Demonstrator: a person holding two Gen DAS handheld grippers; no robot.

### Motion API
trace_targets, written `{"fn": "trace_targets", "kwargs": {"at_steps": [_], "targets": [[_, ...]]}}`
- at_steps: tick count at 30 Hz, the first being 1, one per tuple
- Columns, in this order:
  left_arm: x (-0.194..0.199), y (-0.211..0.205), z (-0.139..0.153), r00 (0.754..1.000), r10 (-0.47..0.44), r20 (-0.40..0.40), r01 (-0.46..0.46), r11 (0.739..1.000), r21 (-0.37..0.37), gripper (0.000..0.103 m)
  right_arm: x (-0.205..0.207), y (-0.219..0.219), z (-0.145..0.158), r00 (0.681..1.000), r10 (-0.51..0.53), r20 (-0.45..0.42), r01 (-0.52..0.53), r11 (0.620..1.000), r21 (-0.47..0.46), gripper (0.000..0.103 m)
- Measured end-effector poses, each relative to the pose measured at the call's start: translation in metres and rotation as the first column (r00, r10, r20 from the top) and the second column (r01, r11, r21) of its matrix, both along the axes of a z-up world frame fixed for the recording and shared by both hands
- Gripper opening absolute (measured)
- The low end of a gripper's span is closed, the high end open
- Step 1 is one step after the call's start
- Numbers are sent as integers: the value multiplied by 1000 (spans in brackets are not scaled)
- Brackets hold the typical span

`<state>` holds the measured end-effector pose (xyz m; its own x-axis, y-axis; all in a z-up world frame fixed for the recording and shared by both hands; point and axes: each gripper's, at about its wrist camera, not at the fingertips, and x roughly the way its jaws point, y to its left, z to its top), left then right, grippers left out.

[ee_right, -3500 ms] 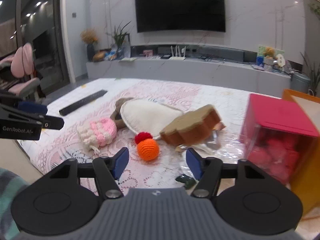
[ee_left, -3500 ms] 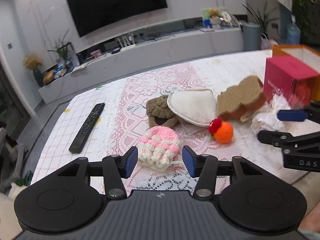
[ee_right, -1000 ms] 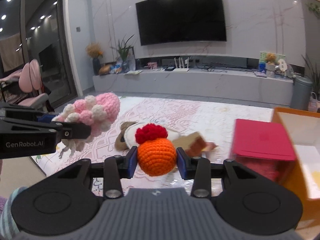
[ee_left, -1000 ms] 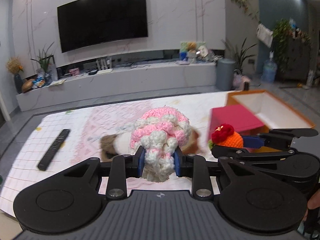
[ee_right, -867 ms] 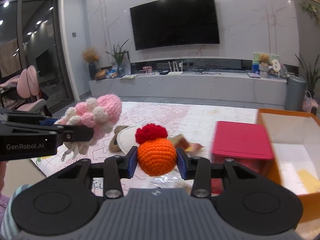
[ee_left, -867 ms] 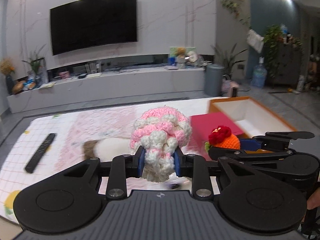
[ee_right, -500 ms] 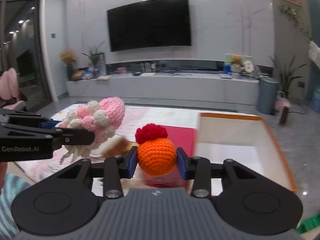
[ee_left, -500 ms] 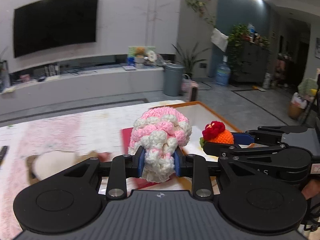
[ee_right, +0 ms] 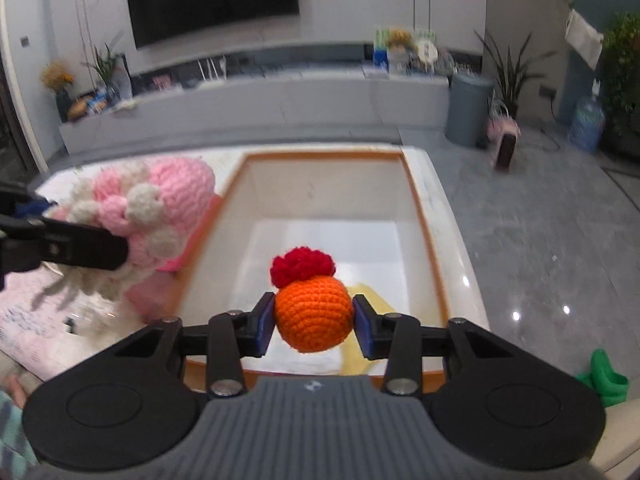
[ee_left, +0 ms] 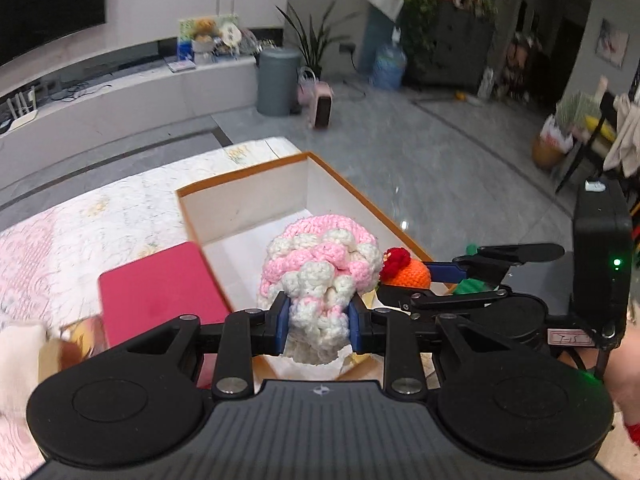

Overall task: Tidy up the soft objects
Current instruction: 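Carry the pink hat and orange ball over the white box, then open both tools to drop the hat and ball into the box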

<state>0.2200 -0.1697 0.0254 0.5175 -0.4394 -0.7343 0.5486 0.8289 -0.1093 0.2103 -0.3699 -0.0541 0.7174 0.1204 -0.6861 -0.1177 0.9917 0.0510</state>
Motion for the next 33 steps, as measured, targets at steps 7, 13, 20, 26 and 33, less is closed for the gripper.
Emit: {"fn": "trace_targets", "kwargs": {"at_steps": [7,13,20,26,33], "targets": [[35,-34,-26,988,-20,-155,34,995,93,32,49,-17,-26,989,34,-142,-43,998,-56,40],[51,-47,-46,965,-43,-258,85,985,151,32,78,-16,-49,960,114,-255,-140,986,-87,40],[55,-58,-63,957,-27,-290,91,973,211,32,88,-9,-68,928,153,-340,-188,979,-73,41],[68,-69,-75,945,7,-327,83,962,261,33,94,-4,-78,907,170,-386,-216,973,-79,41],[72,-68,-84,941,24,-337,77,956,282,40,92,-4,-80,901,183,-393,-233,969,-84,41]]}}
